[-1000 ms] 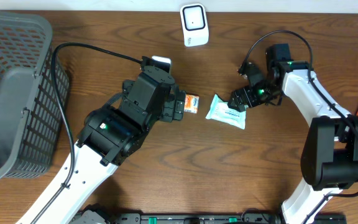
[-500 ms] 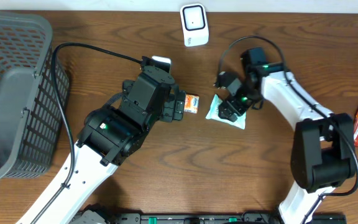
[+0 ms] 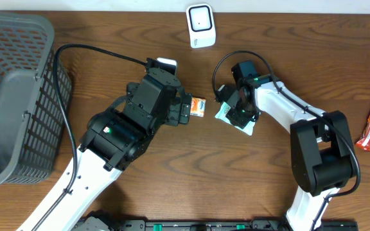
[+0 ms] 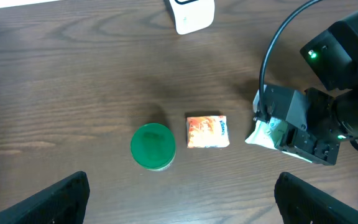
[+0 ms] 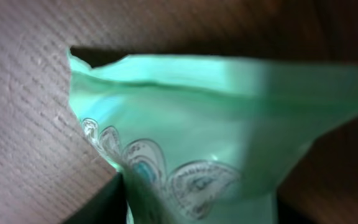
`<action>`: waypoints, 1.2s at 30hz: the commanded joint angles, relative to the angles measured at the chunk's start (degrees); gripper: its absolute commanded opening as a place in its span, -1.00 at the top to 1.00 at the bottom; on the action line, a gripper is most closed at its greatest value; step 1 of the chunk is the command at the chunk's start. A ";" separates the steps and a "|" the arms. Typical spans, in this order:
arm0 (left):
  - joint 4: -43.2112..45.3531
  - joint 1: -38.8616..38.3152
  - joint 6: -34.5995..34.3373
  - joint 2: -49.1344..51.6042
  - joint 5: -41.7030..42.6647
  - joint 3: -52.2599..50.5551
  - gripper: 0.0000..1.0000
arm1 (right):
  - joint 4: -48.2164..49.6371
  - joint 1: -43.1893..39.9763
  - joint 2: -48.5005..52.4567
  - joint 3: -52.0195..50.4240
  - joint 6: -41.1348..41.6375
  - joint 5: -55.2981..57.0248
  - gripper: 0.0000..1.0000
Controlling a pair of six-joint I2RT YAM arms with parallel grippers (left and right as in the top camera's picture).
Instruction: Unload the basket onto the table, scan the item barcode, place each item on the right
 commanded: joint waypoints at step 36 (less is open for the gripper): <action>-0.11 0.13 0.11 0.22 -0.96 0.35 -0.91 | 0.39 6.64 -3.37 3.04 10.45 18.88 -0.64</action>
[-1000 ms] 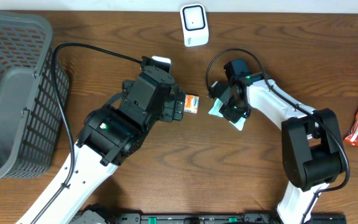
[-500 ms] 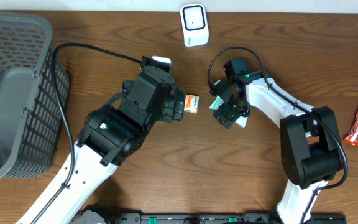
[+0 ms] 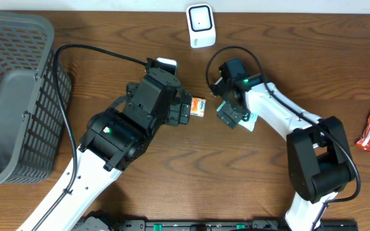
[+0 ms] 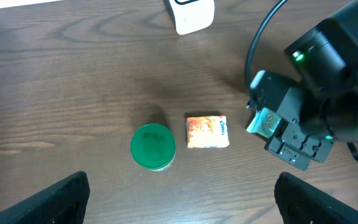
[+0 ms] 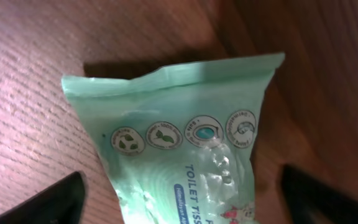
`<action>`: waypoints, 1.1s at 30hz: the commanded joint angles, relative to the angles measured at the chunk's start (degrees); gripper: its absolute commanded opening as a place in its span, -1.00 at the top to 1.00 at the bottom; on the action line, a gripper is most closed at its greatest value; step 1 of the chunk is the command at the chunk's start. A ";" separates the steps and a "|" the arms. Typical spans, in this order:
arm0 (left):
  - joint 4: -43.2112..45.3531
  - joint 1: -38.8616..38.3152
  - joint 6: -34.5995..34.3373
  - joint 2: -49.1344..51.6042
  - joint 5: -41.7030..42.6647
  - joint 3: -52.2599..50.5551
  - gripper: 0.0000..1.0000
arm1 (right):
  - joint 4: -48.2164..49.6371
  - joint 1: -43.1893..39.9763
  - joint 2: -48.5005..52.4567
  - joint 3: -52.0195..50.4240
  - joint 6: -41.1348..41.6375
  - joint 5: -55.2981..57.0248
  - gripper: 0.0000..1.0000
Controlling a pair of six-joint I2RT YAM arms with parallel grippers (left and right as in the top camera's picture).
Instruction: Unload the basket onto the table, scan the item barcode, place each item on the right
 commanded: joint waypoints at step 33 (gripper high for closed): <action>-0.15 0.13 0.09 0.22 -0.96 0.35 -0.91 | 0.11 -0.46 -5.40 -3.08 4.22 -18.64 0.98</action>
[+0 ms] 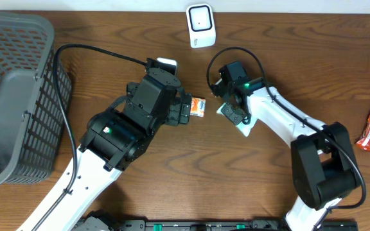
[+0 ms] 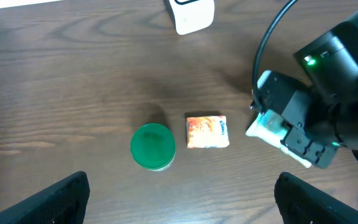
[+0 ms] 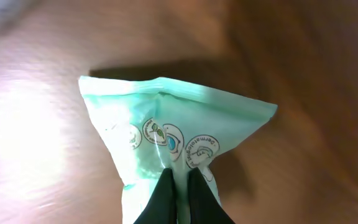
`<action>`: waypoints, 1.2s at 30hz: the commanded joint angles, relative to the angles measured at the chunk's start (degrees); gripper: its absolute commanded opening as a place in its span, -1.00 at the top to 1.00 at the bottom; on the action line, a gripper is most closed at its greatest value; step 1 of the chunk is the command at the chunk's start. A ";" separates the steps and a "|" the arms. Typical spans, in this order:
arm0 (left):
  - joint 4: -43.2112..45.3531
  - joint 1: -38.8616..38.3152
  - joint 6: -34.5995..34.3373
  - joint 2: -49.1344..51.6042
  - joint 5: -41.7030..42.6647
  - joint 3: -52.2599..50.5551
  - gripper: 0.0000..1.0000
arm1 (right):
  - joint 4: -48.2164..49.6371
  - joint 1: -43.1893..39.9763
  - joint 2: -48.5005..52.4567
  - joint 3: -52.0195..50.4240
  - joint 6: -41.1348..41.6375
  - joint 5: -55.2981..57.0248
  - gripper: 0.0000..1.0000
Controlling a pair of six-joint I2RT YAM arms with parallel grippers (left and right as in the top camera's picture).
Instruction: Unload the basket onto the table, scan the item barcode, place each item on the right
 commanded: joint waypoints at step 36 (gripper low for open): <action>-0.13 0.13 0.11 0.22 -0.96 0.35 -0.91 | -8.61 -5.14 -4.04 -0.07 18.97 -18.99 -0.99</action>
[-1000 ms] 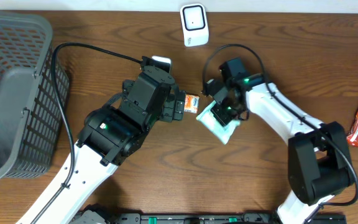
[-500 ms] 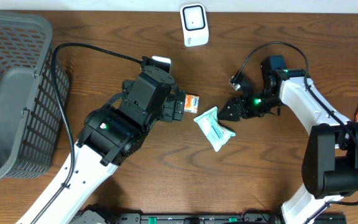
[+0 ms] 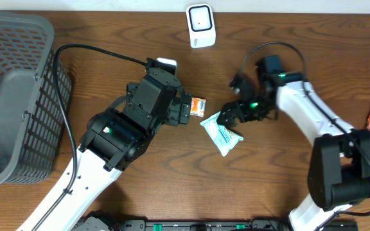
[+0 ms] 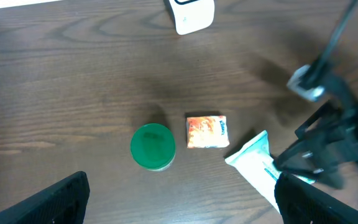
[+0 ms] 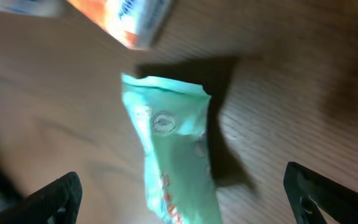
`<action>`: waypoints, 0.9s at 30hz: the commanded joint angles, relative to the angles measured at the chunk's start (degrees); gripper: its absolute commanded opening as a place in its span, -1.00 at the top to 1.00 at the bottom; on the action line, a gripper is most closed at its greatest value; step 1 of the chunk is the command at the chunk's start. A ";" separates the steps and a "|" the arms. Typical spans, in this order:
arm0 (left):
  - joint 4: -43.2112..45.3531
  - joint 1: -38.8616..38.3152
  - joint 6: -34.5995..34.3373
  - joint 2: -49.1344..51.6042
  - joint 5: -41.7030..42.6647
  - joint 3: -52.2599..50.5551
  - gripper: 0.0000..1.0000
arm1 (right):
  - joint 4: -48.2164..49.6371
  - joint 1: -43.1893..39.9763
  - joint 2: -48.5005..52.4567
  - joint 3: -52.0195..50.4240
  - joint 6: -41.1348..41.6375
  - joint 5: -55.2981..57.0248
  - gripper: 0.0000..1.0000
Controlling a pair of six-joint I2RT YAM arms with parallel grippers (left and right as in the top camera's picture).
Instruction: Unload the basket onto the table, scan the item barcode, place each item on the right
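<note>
A mint-green tissue pack (image 3: 221, 133) lies flat on the wood table, just right of and nearer than a small orange box (image 3: 198, 106). The white scanner (image 3: 200, 24) stands at the far edge. My right gripper (image 3: 231, 114) hangs over the pack's far end, open. In its wrist view the pack (image 5: 178, 163) lies between the wide-spread fingers, held by neither. My left gripper (image 4: 182, 202) hovers open above the table, looking down on a green round lid (image 4: 153, 146), the orange box (image 4: 207, 132) and the pack (image 4: 253, 163).
A grey mesh basket (image 3: 11, 96) fills the left side. A red snack bar lies at the right edge. The left arm (image 3: 124, 131) stretches over the table's middle, its black cable running off towards the basket.
The right gripper, then shut on the pack's edge, is now open. The pack has shifted left and nearer and turned, now lying fully exposed below the orange box. The right arm has swung right.
The right gripper was first pressed close over the pack, right of the orange box. Then it stood open above it, then was pinched shut on its edge. Now the pack lies released, further left and turned. The left arm has held still throughout.
</note>
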 commanded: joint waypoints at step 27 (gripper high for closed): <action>-0.17 0.13 0.13 0.20 -1.01 0.35 -0.91 | 7.85 18.29 1.99 -8.39 11.61 33.03 0.44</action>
